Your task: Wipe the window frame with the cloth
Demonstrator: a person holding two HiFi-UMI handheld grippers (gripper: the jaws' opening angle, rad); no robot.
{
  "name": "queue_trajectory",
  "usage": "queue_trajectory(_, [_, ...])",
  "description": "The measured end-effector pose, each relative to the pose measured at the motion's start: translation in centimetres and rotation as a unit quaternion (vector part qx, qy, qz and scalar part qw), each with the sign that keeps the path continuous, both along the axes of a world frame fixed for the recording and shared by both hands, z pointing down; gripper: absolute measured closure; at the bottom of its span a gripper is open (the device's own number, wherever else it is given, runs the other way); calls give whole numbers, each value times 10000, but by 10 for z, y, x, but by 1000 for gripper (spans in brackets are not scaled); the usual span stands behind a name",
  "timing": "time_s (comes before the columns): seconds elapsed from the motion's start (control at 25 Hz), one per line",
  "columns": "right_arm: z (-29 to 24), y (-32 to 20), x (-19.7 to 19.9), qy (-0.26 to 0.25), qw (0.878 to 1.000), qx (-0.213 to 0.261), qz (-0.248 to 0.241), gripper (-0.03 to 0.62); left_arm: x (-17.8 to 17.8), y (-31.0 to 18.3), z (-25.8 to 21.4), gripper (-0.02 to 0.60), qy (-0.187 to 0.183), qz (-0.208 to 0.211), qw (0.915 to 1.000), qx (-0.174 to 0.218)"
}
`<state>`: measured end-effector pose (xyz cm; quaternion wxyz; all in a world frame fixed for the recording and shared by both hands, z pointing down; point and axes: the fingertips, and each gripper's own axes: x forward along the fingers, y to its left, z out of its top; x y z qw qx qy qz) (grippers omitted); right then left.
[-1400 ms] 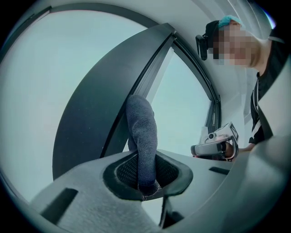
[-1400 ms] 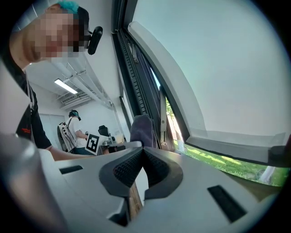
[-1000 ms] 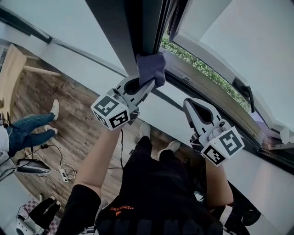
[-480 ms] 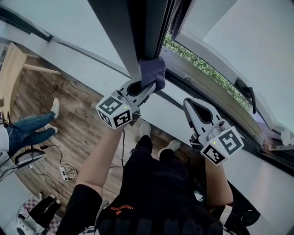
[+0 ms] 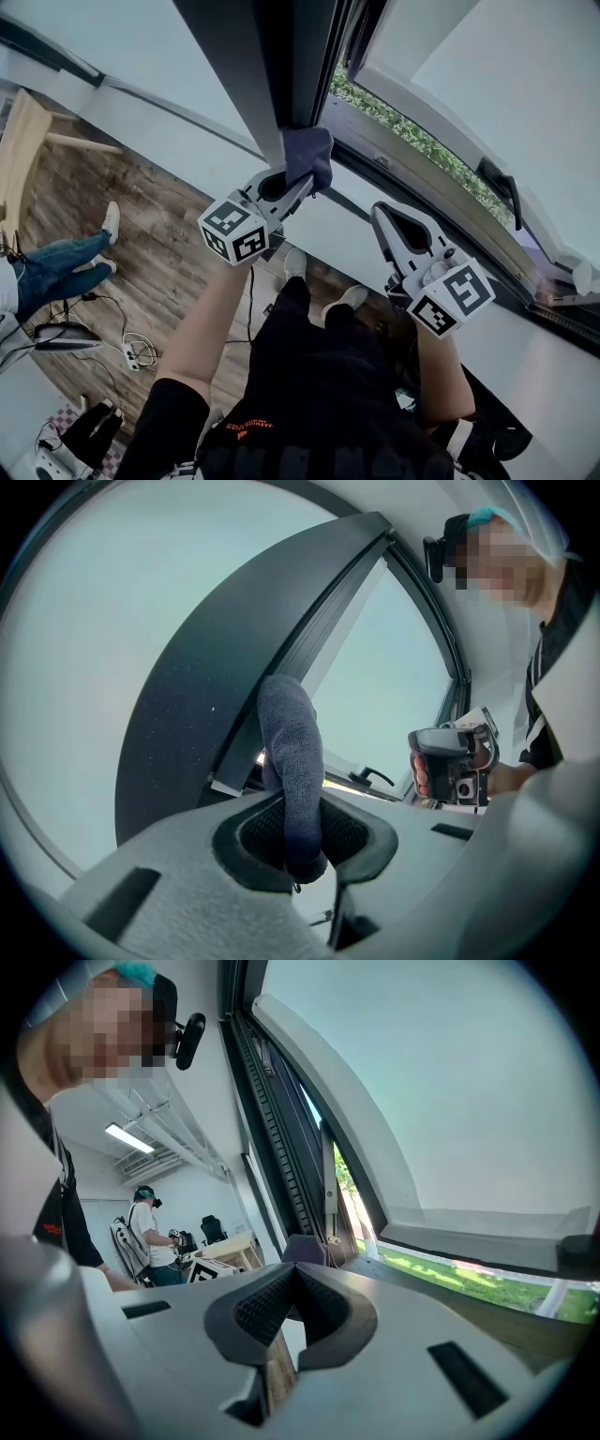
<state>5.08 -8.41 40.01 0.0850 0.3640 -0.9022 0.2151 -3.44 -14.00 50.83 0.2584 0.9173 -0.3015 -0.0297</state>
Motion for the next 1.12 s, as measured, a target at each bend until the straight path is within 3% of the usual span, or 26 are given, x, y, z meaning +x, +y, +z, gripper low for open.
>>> queue_trajectory(0.32, [2, 2, -1, -43, 10000, -9, -29, 591, 4, 9, 4, 520, -9, 70, 10000, -62])
queue_trajectory(0.68, [-10, 1, -4, -127, 9998, 119, -31, 591, -1, 21, -23, 520, -44, 194, 9996, 180])
queue_trajectory(1.12, [-34, 4, -6, -323, 9989, 324, -40, 591, 6, 29, -121, 520, 189, 251, 9941, 1042])
